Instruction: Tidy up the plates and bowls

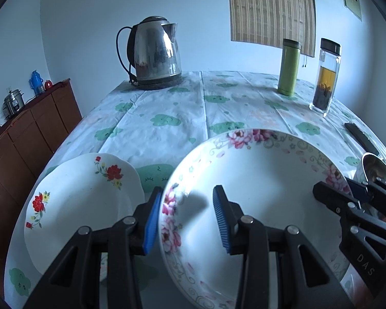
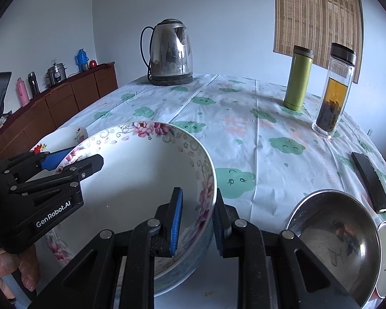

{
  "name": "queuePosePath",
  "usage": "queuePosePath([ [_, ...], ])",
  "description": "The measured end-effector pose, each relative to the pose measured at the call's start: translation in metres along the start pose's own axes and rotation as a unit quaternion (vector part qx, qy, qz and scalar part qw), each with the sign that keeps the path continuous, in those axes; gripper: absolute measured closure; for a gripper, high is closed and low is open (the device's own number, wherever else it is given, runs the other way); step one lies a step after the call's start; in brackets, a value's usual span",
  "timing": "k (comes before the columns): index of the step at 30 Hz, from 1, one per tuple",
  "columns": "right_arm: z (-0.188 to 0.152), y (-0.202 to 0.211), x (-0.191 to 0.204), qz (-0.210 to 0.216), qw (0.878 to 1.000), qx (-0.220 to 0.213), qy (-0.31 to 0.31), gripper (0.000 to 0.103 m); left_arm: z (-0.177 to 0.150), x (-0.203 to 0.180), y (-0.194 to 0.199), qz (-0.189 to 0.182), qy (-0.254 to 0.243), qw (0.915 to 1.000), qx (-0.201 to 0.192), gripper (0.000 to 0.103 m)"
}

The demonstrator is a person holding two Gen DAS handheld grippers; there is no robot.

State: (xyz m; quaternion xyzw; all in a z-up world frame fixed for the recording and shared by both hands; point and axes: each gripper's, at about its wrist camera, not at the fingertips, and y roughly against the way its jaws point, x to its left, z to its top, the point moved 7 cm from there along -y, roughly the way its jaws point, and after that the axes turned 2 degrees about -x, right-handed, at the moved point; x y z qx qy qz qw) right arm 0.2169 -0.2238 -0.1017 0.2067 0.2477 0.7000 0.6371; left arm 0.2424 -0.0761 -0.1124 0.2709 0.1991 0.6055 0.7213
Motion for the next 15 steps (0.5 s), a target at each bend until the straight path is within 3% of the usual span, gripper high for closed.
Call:
queuePosePath([
  [15, -0.0021, -0.0015, 0.0036, -0.024, 0.999, 0.004, 0.025, 0.079, -0.0082, -0.003, -0.0093, 0.0, -0.008, 0.9997, 0.022, 0.065],
])
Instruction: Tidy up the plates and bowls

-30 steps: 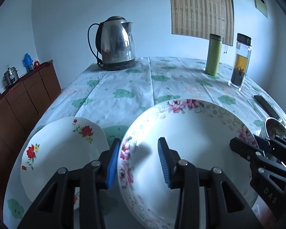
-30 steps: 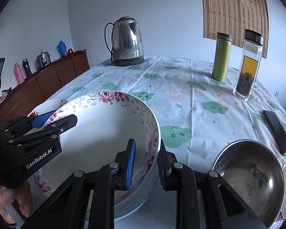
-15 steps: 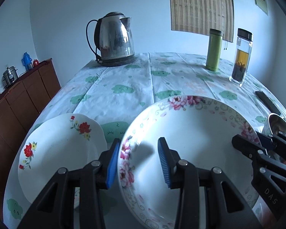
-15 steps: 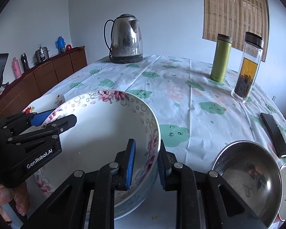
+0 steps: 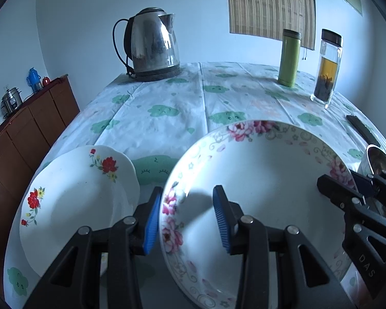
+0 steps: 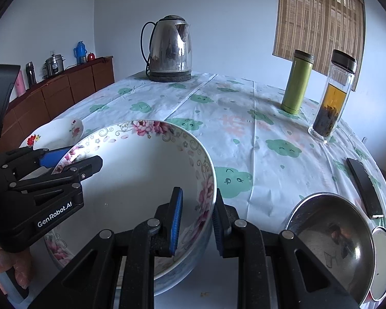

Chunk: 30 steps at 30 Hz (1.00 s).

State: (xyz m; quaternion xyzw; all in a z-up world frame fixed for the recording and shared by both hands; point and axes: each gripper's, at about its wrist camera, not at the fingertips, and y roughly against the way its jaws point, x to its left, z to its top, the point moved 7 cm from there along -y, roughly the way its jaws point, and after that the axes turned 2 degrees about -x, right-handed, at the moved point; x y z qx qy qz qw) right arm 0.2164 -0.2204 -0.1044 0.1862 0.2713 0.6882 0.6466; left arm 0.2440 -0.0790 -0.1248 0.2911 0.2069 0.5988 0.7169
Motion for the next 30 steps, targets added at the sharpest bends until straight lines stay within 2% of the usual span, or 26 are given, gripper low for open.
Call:
queuePosePath([
  [30, -0.0021, -0.0002, 0.0012, -0.027, 0.999, 0.004, 0.025, 0.078, -0.0011, -0.0025, -0.0004, 0.004, -0.012, 0.9999, -0.002, 0.065],
])
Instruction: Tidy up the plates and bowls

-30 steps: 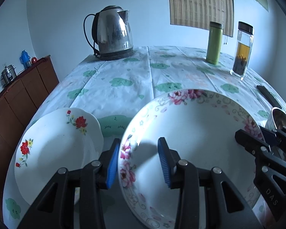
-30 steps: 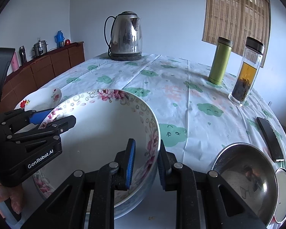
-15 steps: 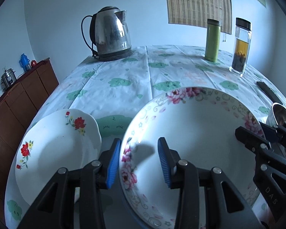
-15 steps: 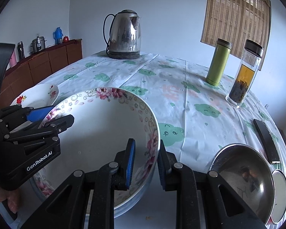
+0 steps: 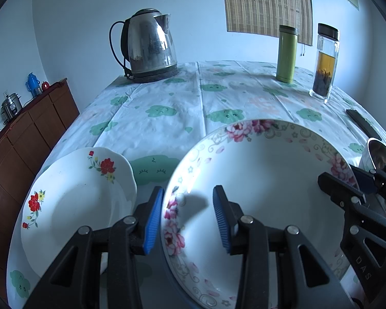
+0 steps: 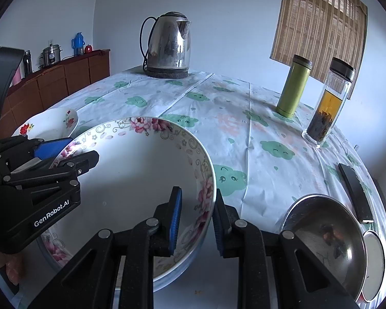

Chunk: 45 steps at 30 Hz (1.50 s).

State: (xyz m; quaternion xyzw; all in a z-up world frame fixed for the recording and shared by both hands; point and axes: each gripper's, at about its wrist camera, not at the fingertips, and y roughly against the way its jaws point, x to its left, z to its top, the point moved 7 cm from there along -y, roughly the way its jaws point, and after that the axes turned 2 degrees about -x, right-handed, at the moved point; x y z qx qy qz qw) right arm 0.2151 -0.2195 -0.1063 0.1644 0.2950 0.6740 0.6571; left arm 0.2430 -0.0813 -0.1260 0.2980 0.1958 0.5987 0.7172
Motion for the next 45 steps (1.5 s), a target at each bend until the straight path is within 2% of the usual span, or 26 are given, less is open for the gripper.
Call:
queuePosePath([
  [21, -0.0026, -0.0032, 0.0029, -0.027, 0.999, 0.006, 0.032, 0.08, -0.0005, -0.0007, -0.0004, 0.002, -0.002, 1.0, 0.0, 0.065],
  [42, -0.0033, -0.0031, 0.0041, -0.021, 0.999, 0.005, 0.029, 0.08, 0.0, -0.0059, 0.0049, 0.002, -0.008, 0.9999, -0.012, 0.064],
  [45, -0.0025, -0.0019, 0.0041, -0.018, 0.999, 0.001, 0.026, 0.08, 0.0007, -0.0069, 0.0061, 0.001, -0.009, 0.9999, -0.012, 0.062],
])
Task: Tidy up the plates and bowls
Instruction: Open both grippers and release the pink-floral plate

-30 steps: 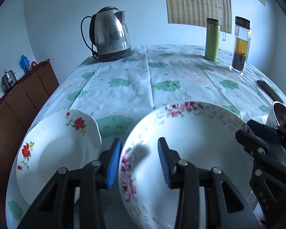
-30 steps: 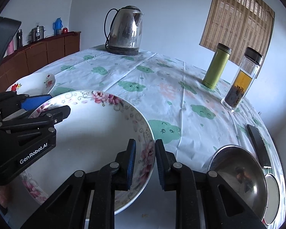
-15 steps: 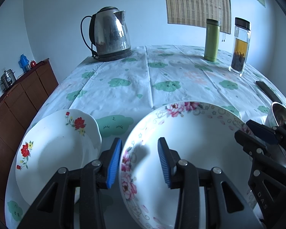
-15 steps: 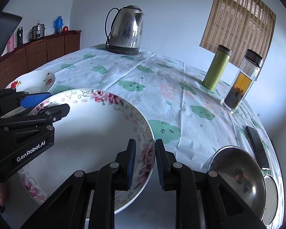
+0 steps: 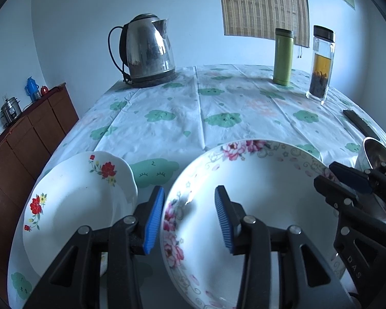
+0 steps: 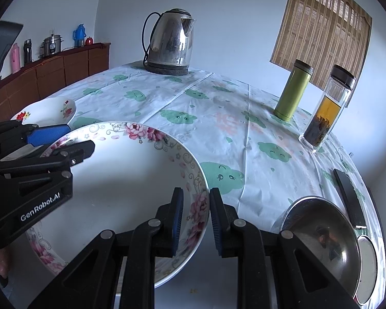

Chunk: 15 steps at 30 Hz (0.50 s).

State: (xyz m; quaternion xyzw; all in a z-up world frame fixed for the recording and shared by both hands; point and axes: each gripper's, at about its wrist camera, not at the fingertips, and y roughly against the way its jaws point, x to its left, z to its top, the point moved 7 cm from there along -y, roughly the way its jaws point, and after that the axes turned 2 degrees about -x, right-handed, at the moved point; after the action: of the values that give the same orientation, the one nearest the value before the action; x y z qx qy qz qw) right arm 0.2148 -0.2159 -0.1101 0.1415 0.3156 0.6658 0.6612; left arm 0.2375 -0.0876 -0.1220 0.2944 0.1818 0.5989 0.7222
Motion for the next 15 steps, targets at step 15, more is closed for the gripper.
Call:
queuePosePath([
  [15, 0.005, 0.011, 0.004, 0.013, 1.0, -0.029, 0.001, 0.078, 0.002, 0.002, 0.008, 0.003, -0.006, 0.9998, -0.021, 0.028],
])
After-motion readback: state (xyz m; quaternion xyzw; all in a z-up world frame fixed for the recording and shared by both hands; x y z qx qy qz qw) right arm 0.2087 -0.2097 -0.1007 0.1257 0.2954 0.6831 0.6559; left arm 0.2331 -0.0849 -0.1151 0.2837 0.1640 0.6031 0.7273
